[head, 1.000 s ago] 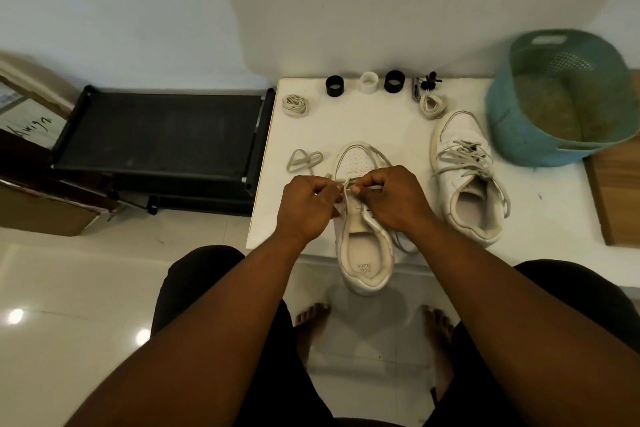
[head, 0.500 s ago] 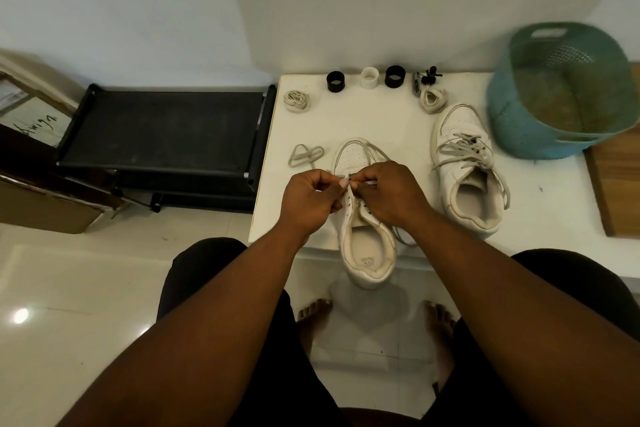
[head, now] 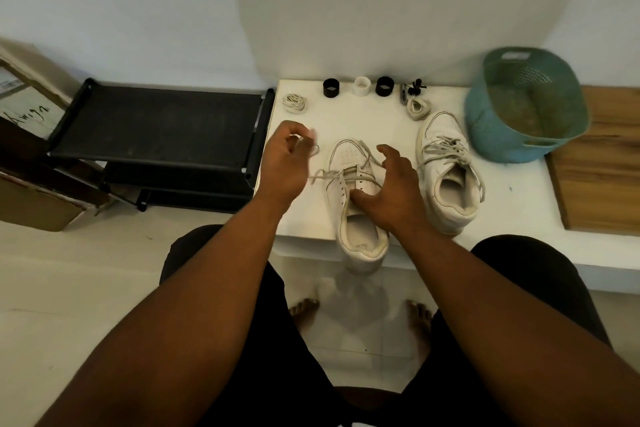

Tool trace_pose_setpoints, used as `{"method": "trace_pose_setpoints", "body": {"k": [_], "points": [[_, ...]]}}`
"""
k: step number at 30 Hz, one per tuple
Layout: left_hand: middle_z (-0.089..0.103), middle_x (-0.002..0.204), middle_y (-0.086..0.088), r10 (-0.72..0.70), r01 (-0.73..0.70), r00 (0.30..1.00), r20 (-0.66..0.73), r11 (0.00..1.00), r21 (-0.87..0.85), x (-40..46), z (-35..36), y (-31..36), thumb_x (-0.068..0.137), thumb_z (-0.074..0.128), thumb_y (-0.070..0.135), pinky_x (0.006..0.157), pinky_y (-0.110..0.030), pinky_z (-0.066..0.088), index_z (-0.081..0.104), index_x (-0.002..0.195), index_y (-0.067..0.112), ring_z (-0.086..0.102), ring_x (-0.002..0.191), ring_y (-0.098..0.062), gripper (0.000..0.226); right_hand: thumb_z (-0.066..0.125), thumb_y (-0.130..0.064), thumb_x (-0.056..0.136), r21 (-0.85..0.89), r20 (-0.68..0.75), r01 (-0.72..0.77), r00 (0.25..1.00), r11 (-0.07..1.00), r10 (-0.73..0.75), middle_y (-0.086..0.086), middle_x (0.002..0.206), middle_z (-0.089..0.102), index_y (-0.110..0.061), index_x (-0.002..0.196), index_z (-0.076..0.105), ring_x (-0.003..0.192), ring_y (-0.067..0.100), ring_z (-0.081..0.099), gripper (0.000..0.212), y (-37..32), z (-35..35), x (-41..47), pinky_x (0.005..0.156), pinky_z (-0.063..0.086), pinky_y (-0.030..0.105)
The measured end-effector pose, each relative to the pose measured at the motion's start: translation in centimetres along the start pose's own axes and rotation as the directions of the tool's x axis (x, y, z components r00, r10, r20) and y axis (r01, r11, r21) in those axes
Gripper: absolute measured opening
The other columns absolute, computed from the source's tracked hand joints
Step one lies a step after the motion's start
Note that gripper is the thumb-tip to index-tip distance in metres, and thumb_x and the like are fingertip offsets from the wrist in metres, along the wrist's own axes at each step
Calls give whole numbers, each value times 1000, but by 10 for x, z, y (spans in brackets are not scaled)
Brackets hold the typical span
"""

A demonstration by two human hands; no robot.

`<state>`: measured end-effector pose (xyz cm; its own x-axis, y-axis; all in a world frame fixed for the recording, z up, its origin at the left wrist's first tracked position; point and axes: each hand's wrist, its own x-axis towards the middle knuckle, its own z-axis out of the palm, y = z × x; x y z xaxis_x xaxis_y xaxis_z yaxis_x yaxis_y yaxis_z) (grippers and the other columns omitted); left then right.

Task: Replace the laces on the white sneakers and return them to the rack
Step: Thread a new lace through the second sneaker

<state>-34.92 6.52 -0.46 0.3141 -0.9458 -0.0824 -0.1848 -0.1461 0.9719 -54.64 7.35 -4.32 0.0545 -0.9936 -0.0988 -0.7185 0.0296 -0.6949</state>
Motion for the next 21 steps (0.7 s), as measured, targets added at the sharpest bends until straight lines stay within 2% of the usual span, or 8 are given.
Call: {"method": "trace_pose_setpoints", "body": {"k": [4, 6, 11, 14, 16, 18, 20, 21], "points": [[69, 117, 2, -115, -163, 933, 340, 708, 687, -2, 2, -12, 89, 75, 39, 87, -29, 53, 69, 103, 25, 65, 100, -11, 20, 78, -46, 68, -8, -61, -40, 997, 999, 40, 6, 136, 46, -30, 154, 25, 129, 31, 39, 102, -6, 1, -6, 100, 44, 49], [71, 112, -2, -235, -218, 892, 387, 525, 823, -4, 4, -14, 95, 66, 44, 83, -31, 49, 71, 96, 20, 64, 104, -22, 24, 78, -46, 68, -20, -69, -59, 996, 998, 58, 7, 139, 45, -30, 154, 23, 131, 32, 38, 104, -7, 1, -7, 101, 44, 52], [67, 88, 6, -134, 118, 971, 199, 989, 93, -11, 7, -6, 106, 54, 25, 70, -27, 41, 70, 86, 18, 57, 75, 1, 27, 75, -42, 73, -11, -82, -90, 993, 996, 89, 9, 140, 46, -31, 153, 22, 132, 35, 39, 97, -7, 2, -8, 100, 44, 51], [72, 109, 3, -189, 264, 959, 211, 869, -418, -7, 7, -2, 109, 44, 24, 90, -33, 49, 62, 85, 22, 64, 109, -14, 30, 72, -42, 74, 10, -80, -105, 991, 994, 106, 9, 140, 47, -30, 153, 23, 131, 36, 40, 94, -6, 4, -6, 101, 44, 50], [66, 90, -8, -189, 366, 927, 325, 647, -668, -5, 6, 2, 110, 38, 24, 96, -35, 52, 55, 85, 17, 69, 97, -24, 31, 68, -46, 72, 21, -89, -93, 991, 995, 95, 8, 141, 47, -29, 153, 23, 131, 36, 41, 95, -5, 6, -5, 102, 43, 50], [49, 70, -4, -196, 354, 927, 320, 740, -572, -6, 6, 2, 109, 42, 28, 74, -33, 55, 53, 84, 15, 53, 61, -17, 30, 68, -47, 72, 22, -94, -81, 992, 996, 83, 8, 142, 47, -29, 154, 22, 131, 35, 41, 96, -6, 7, -5, 103, 41, 50], [53, 75, -3, -107, 137, 963, 247, 985, -106, -5, 9, -6, 104, 56, 35, 63, -28, 46, 57, 87, 14, 44, 59, -11, 27, 71, -47, 72, 25, -92, -81, 992, 996, 83, 9, 141, 48, -31, 155, 18, 132, 35, 41, 99, -6, 8, -4, 105, 41, 52], [59, 80, -1, -42, 0, 965, 260, 987, 158, -4, 12, -12, 100, 64, 38, 65, -27, 44, 59, 89, 13, 49, 65, -9, 27, 72, -47, 71, 30, -91, -80, 992, 996, 83, 9, 141, 48, -33, 155, 16, 132, 35, 40, 102, -6, 7, -3, 105, 41, 52]]}}
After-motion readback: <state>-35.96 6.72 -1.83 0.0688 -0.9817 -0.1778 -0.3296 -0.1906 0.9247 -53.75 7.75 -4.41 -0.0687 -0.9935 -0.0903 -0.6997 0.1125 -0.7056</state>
